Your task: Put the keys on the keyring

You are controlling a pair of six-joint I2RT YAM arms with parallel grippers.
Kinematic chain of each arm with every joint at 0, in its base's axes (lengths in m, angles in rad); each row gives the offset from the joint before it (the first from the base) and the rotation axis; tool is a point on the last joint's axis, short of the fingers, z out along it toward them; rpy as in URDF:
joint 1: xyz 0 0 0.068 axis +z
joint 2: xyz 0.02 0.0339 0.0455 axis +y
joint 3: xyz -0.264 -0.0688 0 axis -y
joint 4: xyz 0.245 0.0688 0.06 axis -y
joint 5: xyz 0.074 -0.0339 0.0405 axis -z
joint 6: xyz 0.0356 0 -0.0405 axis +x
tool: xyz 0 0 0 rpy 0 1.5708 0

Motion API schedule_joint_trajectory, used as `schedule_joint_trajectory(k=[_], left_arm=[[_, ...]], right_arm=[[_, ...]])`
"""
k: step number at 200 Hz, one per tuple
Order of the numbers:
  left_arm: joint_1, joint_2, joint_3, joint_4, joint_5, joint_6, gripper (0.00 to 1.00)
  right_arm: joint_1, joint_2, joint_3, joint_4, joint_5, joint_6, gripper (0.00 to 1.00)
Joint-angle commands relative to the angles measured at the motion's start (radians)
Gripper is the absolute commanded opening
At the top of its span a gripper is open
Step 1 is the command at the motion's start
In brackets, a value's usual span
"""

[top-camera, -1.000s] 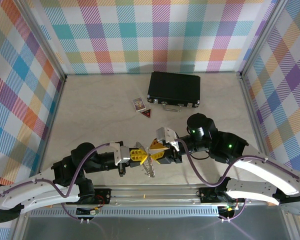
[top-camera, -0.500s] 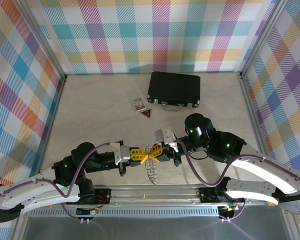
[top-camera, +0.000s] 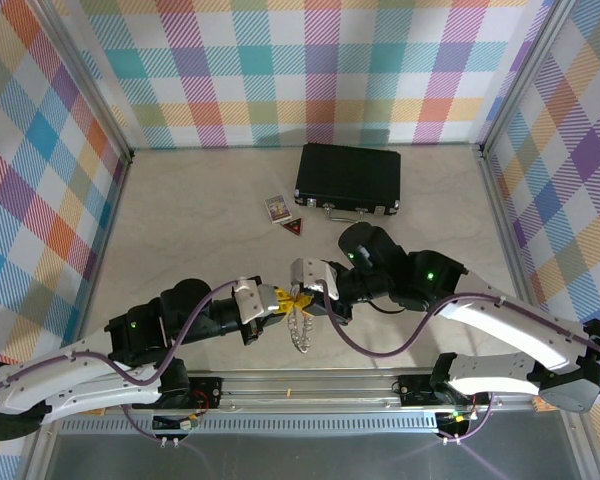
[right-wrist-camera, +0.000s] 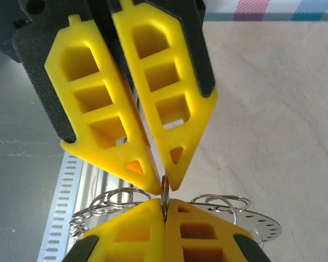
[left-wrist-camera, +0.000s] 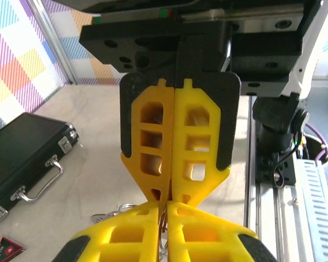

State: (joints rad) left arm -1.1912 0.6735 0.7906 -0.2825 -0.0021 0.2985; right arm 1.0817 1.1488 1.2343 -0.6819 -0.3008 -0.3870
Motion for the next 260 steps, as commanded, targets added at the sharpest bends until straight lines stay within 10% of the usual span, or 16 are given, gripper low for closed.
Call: schedule_joint_trajectory(k=[1,197,260], left_arm=[[-0.002,0.007,0.047,-0.030,-0.043,0.017,0.10],[-0.002,0.038,0.031,-0.054,-0.024,0.016,0.24],[-0.001,0.028,0.034,-0.041,-0.006,0.013,0.00]], right_arm=[[0.024,0.006,0.045,-0.058,-0.015,-0.035,0.00],[0.027,-0.023,0.026,0.014,-0.035,-0.018,0.00],[0.026,-0.033,0.014,0.018,-0.050,-0.016,0.00]])
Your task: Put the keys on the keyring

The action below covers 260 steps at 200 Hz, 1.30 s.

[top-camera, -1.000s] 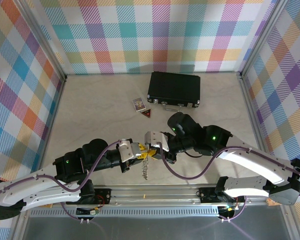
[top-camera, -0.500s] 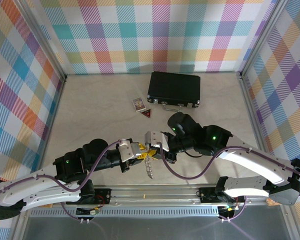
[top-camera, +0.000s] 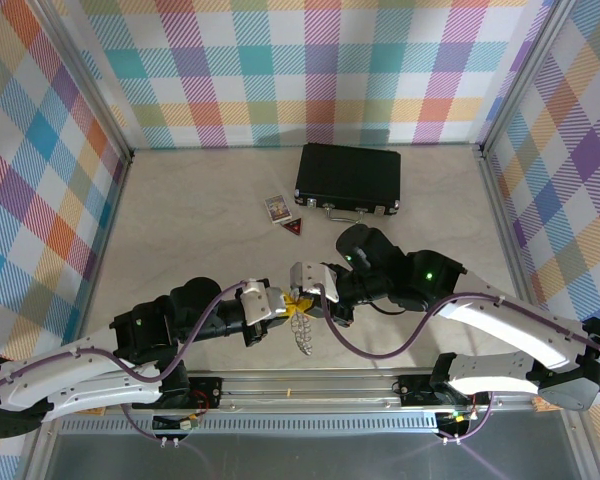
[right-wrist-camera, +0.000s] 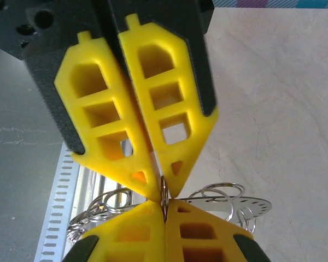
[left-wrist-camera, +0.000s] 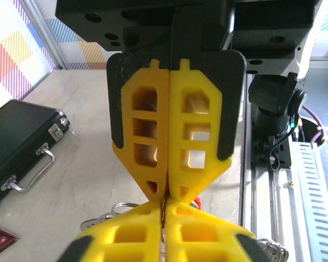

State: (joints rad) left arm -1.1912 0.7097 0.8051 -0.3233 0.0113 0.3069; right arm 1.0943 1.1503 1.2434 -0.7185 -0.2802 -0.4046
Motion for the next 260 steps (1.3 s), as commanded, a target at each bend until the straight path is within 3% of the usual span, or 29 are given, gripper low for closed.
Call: schedule_joint_trajectory(k=[1,32,51,64,118,196,260], left_arm=[[-0.001,-0.008,0.020,0.001,-0.020,0.005,0.00],[-0.002,-0.035,0.018,0.022,0.001,0.005,0.00],[-0.002,-0.062,0.004,0.090,0.035,0.002,0.00],[-0.002,-0.076,-0.005,0.127,0.068,-0.005,0.00],[-0.002,-0.090,-0.011,0.197,0.142,-0.023,0.00],[-0.001,-0.119,-0.033,0.262,0.162,-0.025,0.00],[-0.002,-0.121,-0.048,0.294,0.168,-0.032,0.00]], right_arm=[[0.014,-0.035,0.005,0.055,-0.072,0.001,0.00],[0.013,-0.057,-0.012,0.076,-0.072,0.010,0.00],[0.014,-0.086,-0.047,0.122,-0.059,0.028,0.16],[0.014,-0.106,-0.063,0.143,-0.050,0.039,0.21],[0.015,-0.127,-0.071,0.181,-0.058,0.064,0.26],[0.014,-0.167,-0.114,0.200,-0.045,0.102,0.25],[0.014,-0.161,-0.134,0.202,-0.061,0.099,0.05]])
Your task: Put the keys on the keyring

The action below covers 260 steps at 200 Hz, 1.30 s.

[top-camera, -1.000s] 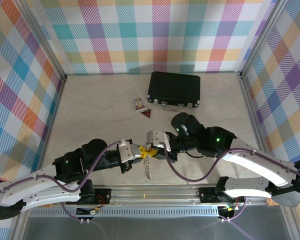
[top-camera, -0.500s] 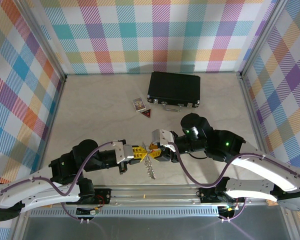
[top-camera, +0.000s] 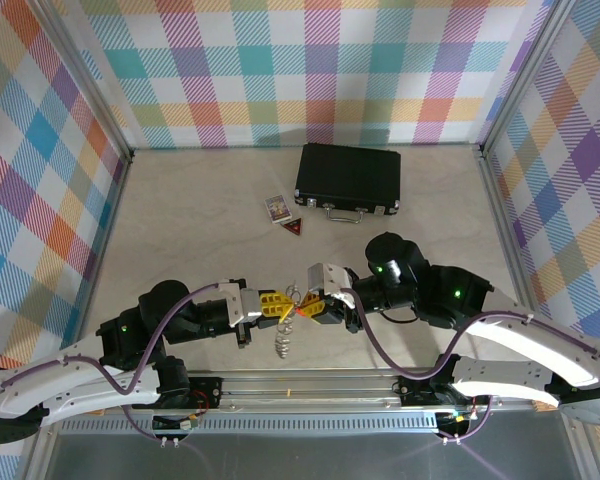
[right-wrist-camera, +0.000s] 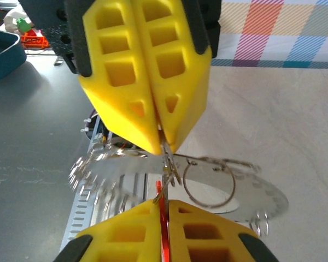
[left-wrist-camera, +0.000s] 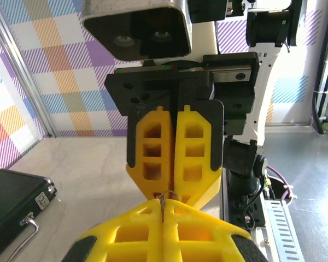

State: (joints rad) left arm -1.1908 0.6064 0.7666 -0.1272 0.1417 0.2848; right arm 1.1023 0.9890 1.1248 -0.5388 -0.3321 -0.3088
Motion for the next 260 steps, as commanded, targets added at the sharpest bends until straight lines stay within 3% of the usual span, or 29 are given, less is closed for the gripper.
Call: schedule_joint_trajectory(k=[1,50,104,149,167,213,260], left_arm=[[-0.003,-0.019,-0.009,0.098,0.038,-0.010,0.00],[-0.003,-0.022,-0.012,0.110,0.048,-0.012,0.00],[-0.002,-0.026,-0.015,0.105,0.054,-0.008,0.00],[-0.002,-0.031,-0.015,0.100,0.059,-0.006,0.00],[-0.003,-0.033,-0.018,0.102,0.061,-0.008,0.00],[-0.002,-0.031,-0.019,0.102,0.079,-0.012,0.00],[-0.002,-0.031,-0.019,0.105,0.094,-0.015,0.00]], right_arm=[[0.005,0.001,-0.016,0.022,-0.010,0.004,0.04],[0.005,0.025,-0.014,0.002,0.021,0.008,0.02],[0.001,0.014,-0.019,0.004,0.073,0.025,0.07],[0.001,-0.028,-0.029,0.019,0.068,0.037,0.22],[0.001,-0.062,-0.041,0.037,0.032,0.043,0.31],[0.002,-0.102,-0.043,0.100,-0.031,0.077,0.44],[0.001,-0.074,-0.041,0.148,-0.072,0.088,0.47]])
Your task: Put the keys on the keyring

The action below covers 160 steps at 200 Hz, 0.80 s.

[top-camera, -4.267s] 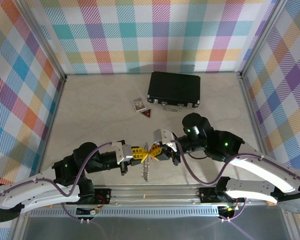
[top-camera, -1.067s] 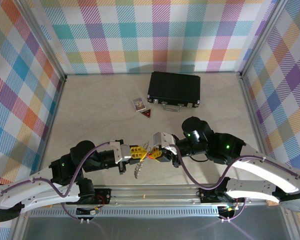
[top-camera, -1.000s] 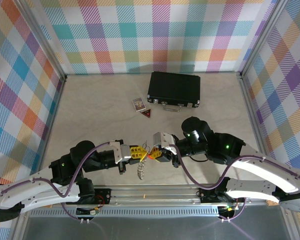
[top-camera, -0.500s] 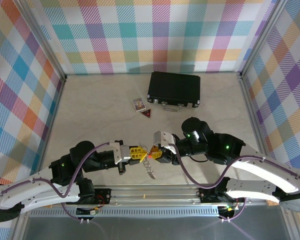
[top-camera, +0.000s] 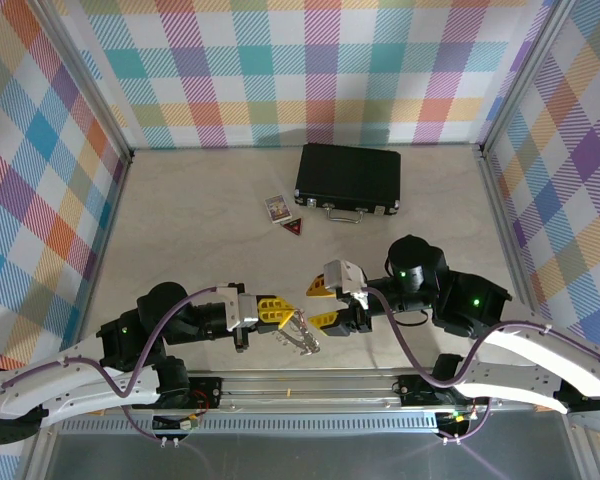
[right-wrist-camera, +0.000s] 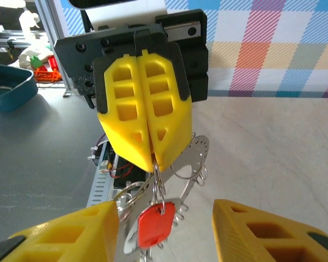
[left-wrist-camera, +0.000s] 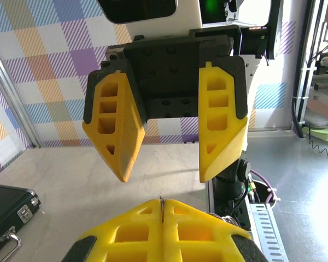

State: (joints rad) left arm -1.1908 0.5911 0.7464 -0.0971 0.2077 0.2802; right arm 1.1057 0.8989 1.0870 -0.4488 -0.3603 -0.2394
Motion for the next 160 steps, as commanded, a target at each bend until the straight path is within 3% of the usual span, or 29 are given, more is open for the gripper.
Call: schedule_joint_trajectory(k=[1,62,145,160], left_arm=[[-0.002,-0.016,0.002,0.075,0.028,-0.011,0.00],[-0.003,-0.017,0.001,0.072,0.032,-0.013,0.00],[-0.002,-0.012,0.008,0.063,0.019,-0.010,0.00],[-0.003,-0.006,0.019,0.031,-0.010,-0.009,0.00]], right_arm=[[-0.002,0.016,-0.004,0.058,-0.045,0.018,0.47],[-0.004,0.056,-0.009,0.080,-0.075,0.016,0.34],[-0.006,0.085,0.006,0.030,-0.054,-0.023,0.01],[-0.005,0.086,0.020,0.000,-0.039,-0.043,0.00]])
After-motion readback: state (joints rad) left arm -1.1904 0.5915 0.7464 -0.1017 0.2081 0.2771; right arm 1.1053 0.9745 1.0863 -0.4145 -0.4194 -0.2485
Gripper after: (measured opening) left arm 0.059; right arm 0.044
